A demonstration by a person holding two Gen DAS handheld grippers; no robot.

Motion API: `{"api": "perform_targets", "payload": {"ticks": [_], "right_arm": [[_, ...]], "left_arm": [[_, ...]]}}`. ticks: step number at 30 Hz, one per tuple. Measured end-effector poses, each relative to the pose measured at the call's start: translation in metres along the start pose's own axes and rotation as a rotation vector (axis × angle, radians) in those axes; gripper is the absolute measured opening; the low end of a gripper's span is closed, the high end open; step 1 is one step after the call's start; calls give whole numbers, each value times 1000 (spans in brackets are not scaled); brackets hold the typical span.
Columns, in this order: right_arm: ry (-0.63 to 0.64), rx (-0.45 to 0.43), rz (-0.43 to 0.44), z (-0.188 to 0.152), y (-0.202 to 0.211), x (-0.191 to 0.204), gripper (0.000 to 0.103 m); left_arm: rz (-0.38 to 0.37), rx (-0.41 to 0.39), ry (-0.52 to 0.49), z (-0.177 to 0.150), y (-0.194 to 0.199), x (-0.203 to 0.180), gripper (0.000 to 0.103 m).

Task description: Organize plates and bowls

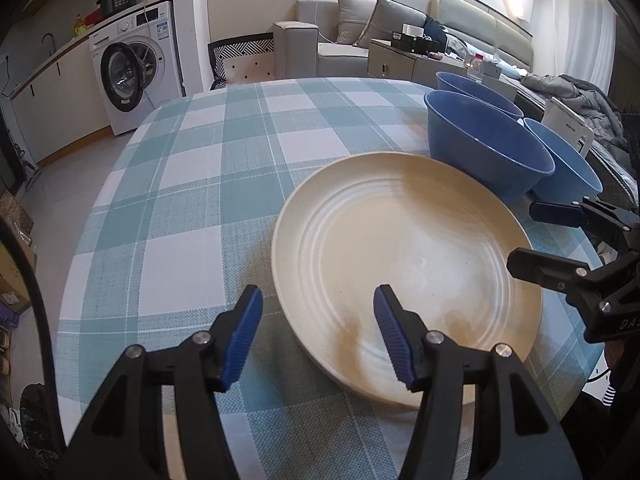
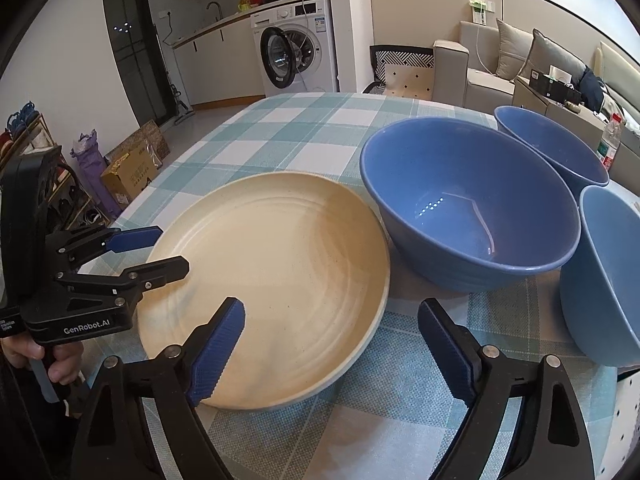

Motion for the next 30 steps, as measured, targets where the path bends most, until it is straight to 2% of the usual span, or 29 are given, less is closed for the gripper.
{"api": "perform_targets", "payload": {"ticks": [2,4,8,10,20,30], "right_arm": [[7,-6,9,1,2,2,98],[13,-11,13,2,3,3,100],[10,-10,6,4,4,2,102],[10,-10,16,4,6,3,102],[40,-58,36,13,35,6,102],[24,-121,-28,21,73,-22,102]], "left_arm": [[6,-5,4,1,2,2,65],[19,-16,15,2,6,5,84],[6,-35,33,6,11,9,88],[-9,-52,44,8,15,10,102],[-28,-82,21,13,26,0,103],[-32,-95,20,21,30,-13,103]]}}
Point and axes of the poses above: each gripper's, at about its wrist camera, not at the fingertips, and y roughly against the way its jaws point, x to its left, z to its top, the point moved 7 cm from there along -y, roughly the way its jaws point, and after that the axes turned 6 degrees about x, right-handed, at the moved point
